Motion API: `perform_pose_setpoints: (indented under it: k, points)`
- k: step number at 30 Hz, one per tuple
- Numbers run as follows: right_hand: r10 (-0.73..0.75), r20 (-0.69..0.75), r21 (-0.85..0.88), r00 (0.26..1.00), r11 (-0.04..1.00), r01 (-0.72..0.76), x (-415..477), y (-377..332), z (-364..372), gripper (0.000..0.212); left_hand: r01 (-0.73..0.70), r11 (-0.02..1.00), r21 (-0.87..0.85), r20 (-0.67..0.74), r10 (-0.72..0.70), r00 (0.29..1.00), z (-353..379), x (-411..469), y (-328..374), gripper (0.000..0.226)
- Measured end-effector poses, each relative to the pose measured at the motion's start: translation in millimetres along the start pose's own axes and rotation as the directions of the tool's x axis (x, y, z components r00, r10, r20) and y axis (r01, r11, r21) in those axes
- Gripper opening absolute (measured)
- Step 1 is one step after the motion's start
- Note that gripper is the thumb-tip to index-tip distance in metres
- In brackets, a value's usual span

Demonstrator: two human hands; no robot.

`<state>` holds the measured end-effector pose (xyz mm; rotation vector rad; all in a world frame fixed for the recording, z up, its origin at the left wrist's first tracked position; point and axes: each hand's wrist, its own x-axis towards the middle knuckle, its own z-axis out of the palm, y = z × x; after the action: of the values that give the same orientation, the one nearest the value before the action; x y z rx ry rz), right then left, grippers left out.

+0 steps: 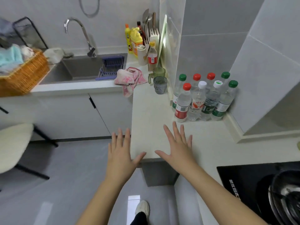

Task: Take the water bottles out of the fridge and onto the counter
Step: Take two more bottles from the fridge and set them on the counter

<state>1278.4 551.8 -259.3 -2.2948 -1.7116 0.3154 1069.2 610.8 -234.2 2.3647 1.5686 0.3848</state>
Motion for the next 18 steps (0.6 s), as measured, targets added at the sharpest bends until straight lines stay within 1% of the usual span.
perform_pose_setpoints:
  k: [3,7,12,18]
  points:
    - [-0.085,0.025,-0.014,0.996,0.996,0.085,-3,-30,-1,0.099,0.109,0.993,-0.052,-0.082,-0.113,0.99,-16,-28,-16,0.092]
    - [-0.199,0.072,-0.009,0.977,0.98,0.2,-1,-75,6,0.097,0.239,0.964,-0.117,-0.145,-0.255,0.956,-34,-60,-41,0.089]
    - [-0.365,0.098,0.027,0.926,0.931,0.364,-3,-138,20,0.095,0.333,0.939,-0.091,-0.222,-0.345,0.912,-59,-96,-79,0.088]
    - [-0.5,0.111,-0.001,0.859,0.864,0.503,-19,-208,35,0.093,0.431,0.897,-0.098,-0.286,-0.44,0.851,-89,-144,-127,0.087]
